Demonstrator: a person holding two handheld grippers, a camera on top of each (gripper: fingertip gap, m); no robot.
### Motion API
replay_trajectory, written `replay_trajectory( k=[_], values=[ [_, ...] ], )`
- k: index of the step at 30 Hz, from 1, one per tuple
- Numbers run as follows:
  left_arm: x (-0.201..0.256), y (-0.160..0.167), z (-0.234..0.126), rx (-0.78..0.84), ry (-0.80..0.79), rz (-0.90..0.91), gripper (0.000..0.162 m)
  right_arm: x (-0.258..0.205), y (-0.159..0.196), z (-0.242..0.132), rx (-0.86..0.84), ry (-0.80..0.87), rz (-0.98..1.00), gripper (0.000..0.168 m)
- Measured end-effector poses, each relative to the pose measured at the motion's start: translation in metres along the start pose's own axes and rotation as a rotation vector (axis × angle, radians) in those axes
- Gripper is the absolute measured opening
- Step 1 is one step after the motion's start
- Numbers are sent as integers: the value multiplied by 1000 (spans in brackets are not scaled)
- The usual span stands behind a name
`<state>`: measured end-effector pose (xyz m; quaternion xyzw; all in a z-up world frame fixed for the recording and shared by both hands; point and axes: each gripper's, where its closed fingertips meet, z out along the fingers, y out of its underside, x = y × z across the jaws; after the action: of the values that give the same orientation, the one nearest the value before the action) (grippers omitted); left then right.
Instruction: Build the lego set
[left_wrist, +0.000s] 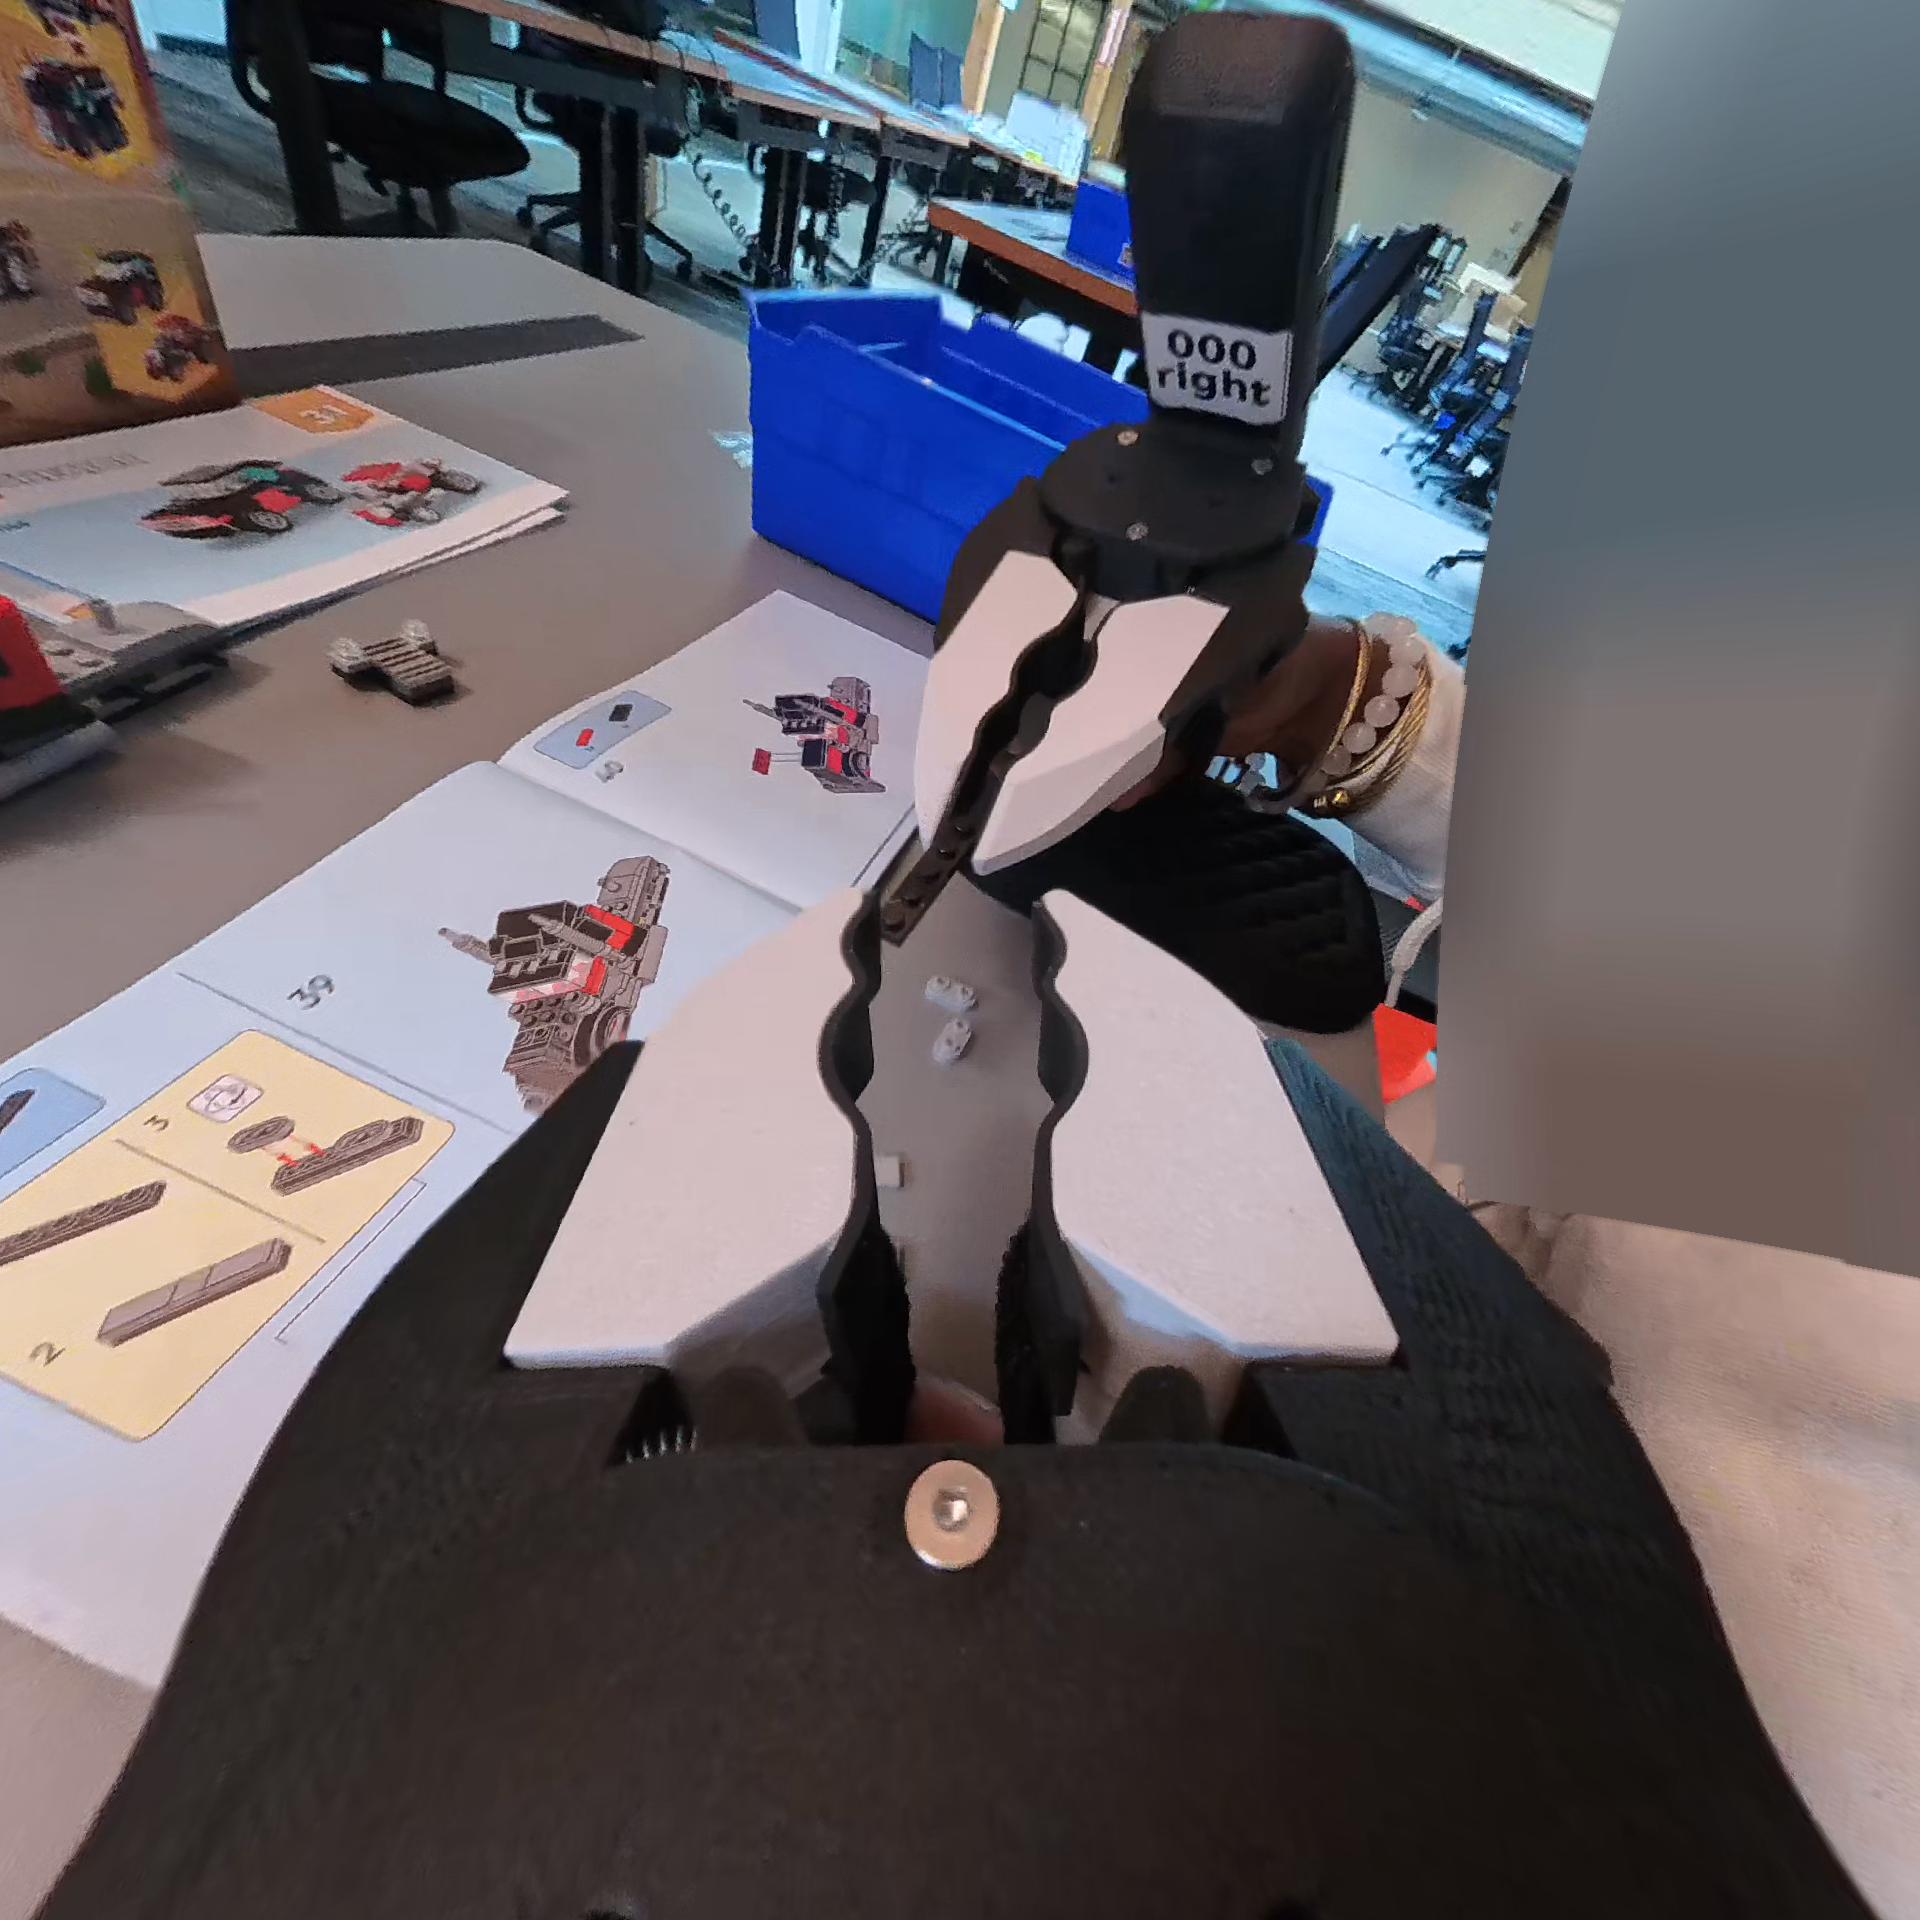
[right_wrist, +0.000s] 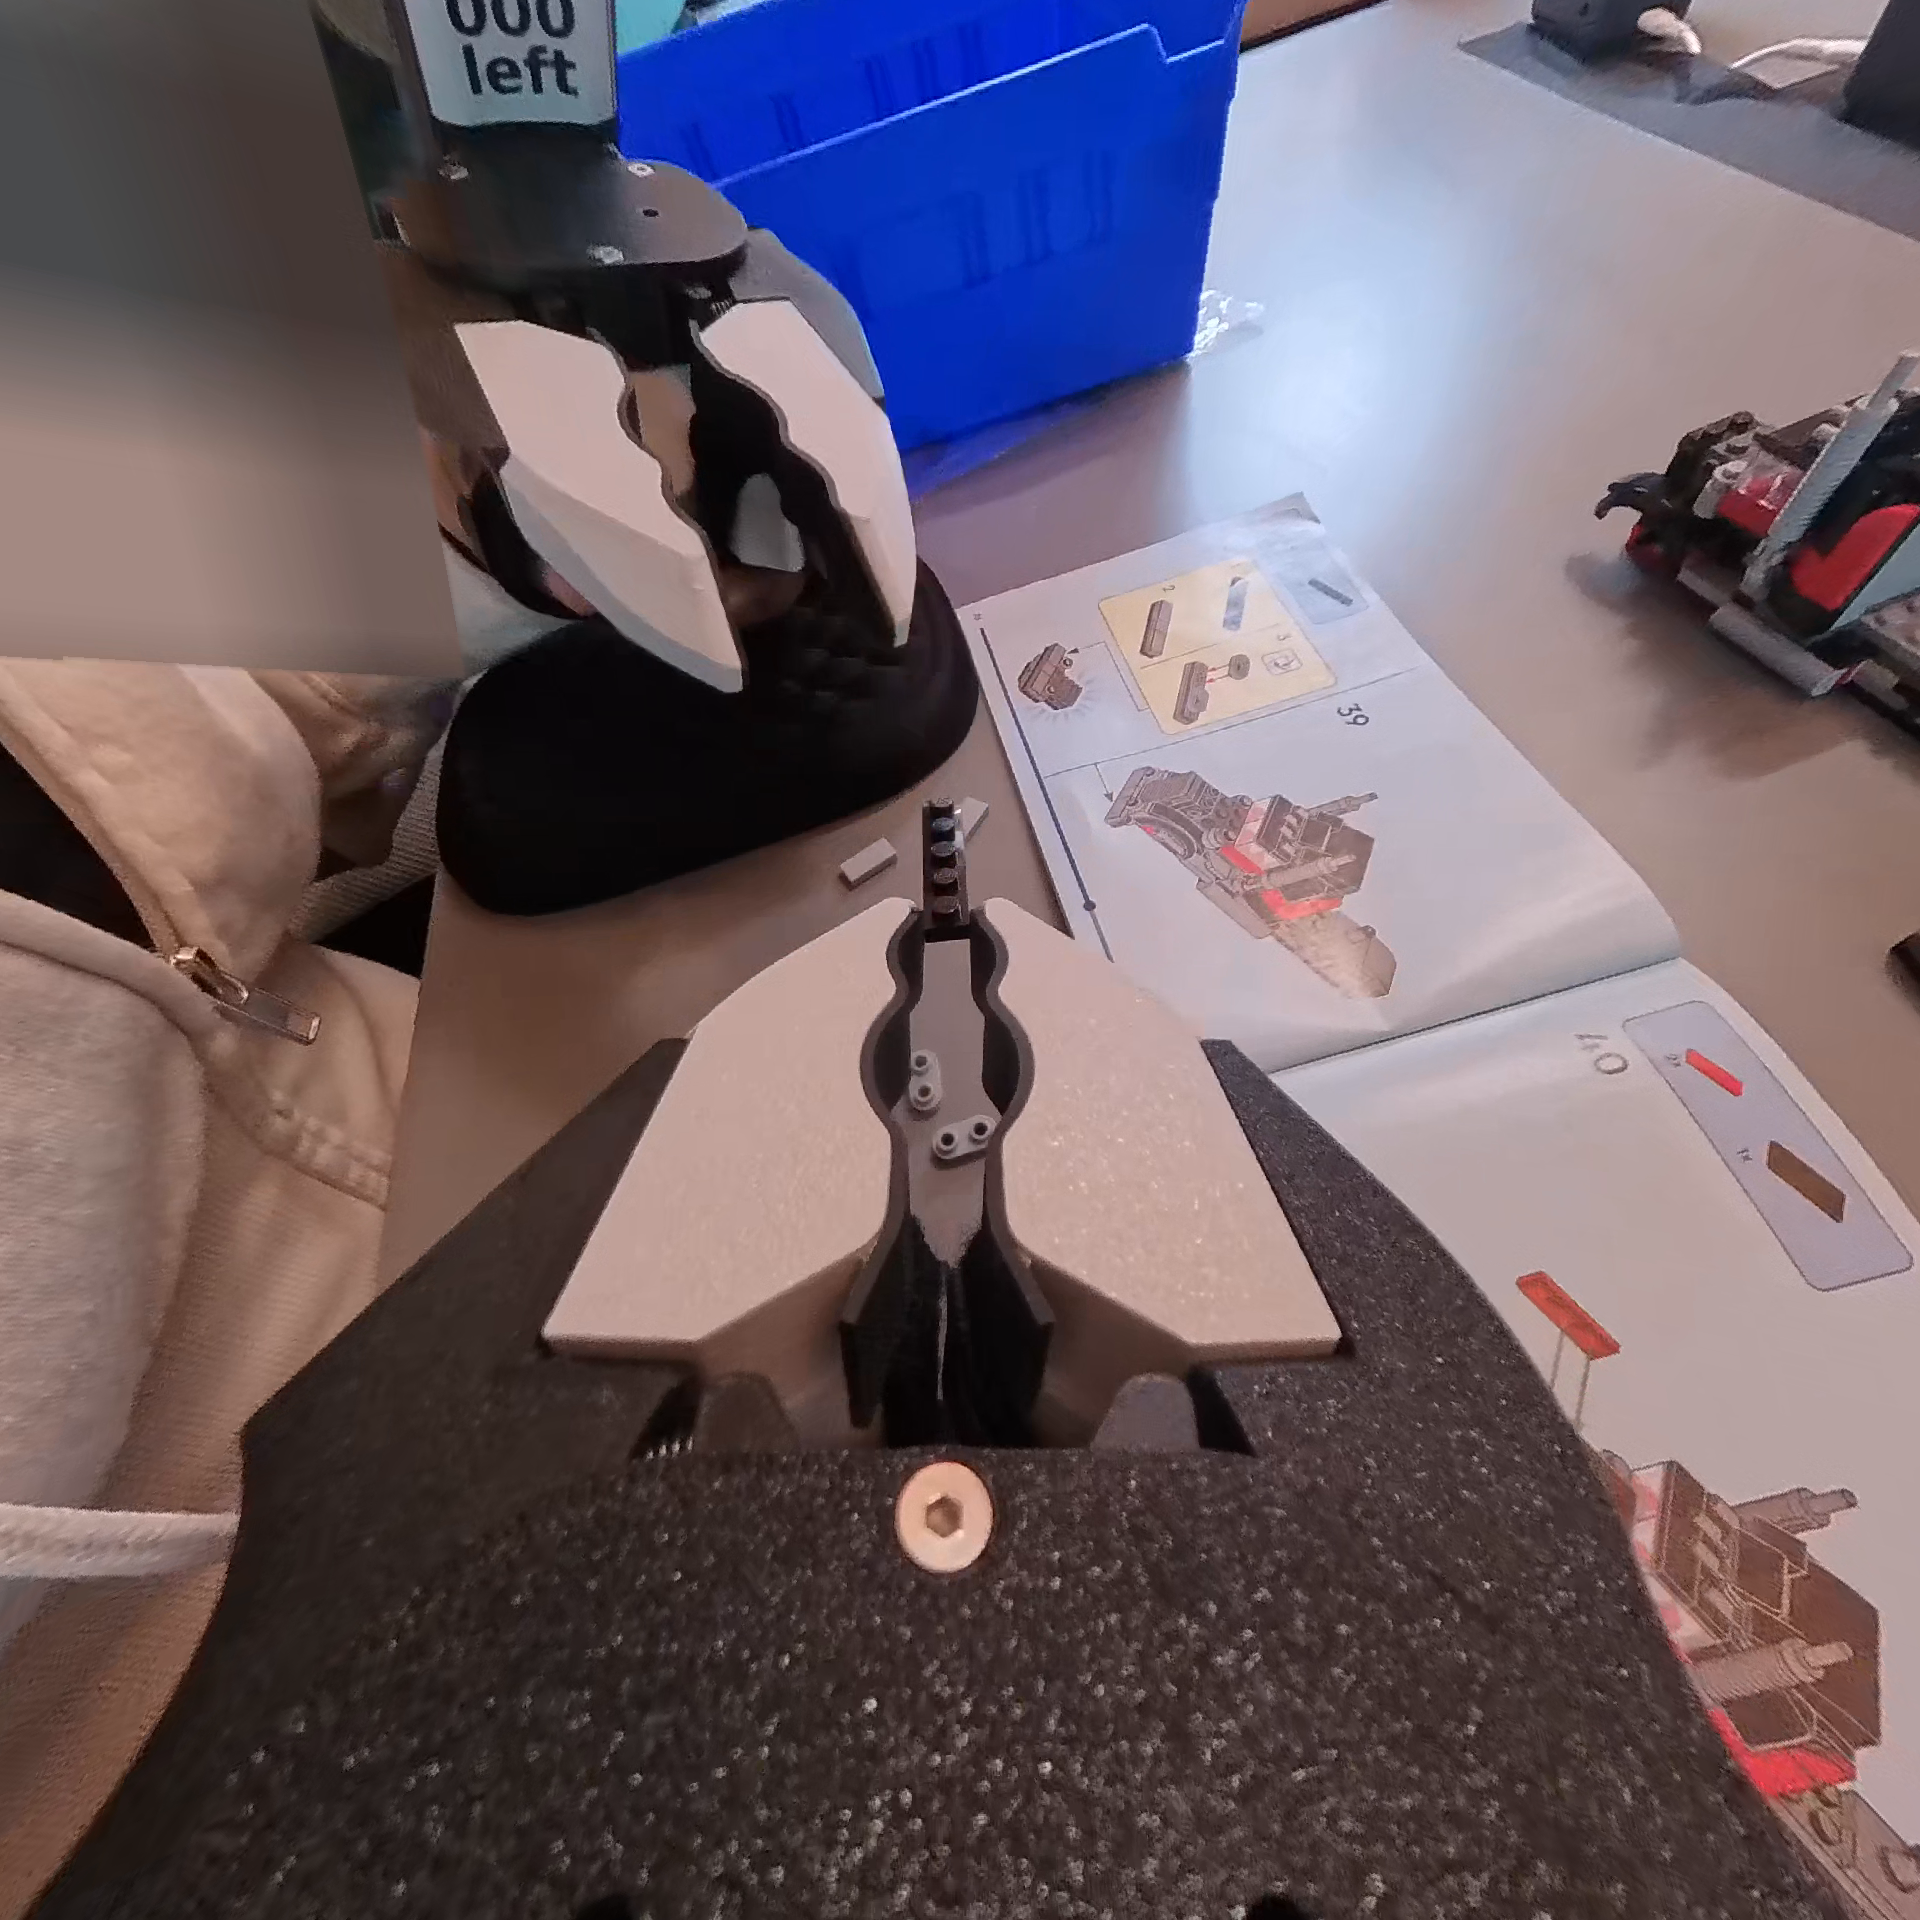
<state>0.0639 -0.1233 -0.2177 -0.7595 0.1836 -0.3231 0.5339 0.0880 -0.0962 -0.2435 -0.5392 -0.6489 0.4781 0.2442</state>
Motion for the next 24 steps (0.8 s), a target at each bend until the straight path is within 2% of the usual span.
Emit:
replay_trajectory(
  k=[4,13,19,24],
  values=[
    [-19,17,-10,-115,-124,21,29,6,-4,5,23,14,8,8],
    [-23,16,-14,-69,-113,-40,28,37,-13,24,-11,162,49,8],
    [-24,22,-11,-94,-110,-45,27,74,-21,70,-148,235,53,8],
    [-26,17,-15,-44,-101,-84,26,96,-28,113,-236,305,2,8]
  ],
)
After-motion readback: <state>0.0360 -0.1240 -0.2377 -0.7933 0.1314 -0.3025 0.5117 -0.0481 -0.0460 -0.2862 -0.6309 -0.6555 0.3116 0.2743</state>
